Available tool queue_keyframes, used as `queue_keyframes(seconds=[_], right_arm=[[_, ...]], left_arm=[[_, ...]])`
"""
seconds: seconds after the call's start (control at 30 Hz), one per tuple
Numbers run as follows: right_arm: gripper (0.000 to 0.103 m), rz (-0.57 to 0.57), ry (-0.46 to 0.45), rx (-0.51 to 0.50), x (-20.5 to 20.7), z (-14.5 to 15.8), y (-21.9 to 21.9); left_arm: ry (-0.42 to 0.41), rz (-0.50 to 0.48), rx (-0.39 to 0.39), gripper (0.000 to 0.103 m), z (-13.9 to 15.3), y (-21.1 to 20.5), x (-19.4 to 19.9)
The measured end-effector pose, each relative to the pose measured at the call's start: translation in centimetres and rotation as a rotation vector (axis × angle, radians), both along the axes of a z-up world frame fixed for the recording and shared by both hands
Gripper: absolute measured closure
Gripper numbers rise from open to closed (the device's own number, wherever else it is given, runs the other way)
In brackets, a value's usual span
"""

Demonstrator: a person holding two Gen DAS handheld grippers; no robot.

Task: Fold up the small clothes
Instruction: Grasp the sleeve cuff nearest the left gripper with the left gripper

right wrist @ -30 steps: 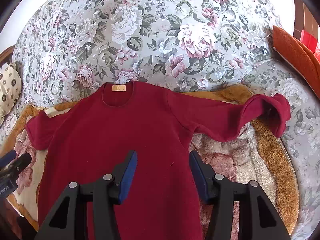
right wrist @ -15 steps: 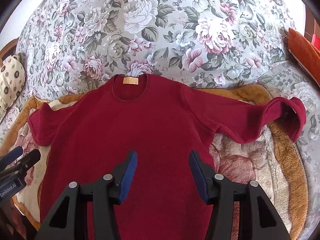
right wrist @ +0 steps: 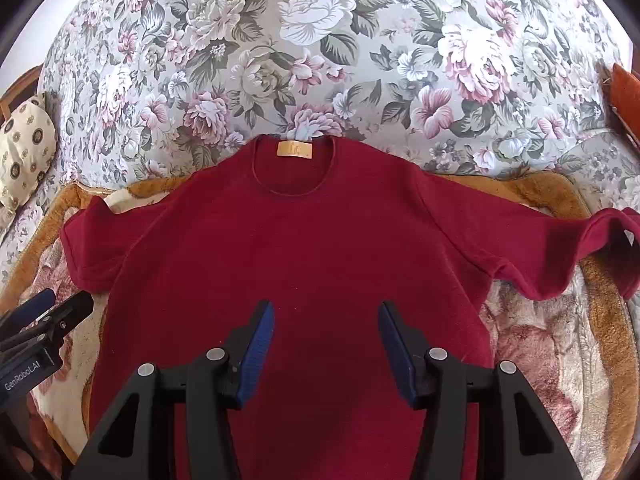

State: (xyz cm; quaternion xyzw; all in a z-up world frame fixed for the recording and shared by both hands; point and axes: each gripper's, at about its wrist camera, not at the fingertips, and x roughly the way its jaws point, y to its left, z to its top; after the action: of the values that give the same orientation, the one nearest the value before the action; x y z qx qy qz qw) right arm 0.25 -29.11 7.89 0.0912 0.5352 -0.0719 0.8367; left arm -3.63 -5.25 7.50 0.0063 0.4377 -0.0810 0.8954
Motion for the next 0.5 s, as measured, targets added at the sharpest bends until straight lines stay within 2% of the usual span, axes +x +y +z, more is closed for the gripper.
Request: queue_keyframes(seconds=[0.5], right_arm=[[0.051,0.071,0.021,0.024,5.0,-2.2,4.4]], left_arm=[[0.024,0.057,-0.005,0.016,-1.3,2.4,3.3]])
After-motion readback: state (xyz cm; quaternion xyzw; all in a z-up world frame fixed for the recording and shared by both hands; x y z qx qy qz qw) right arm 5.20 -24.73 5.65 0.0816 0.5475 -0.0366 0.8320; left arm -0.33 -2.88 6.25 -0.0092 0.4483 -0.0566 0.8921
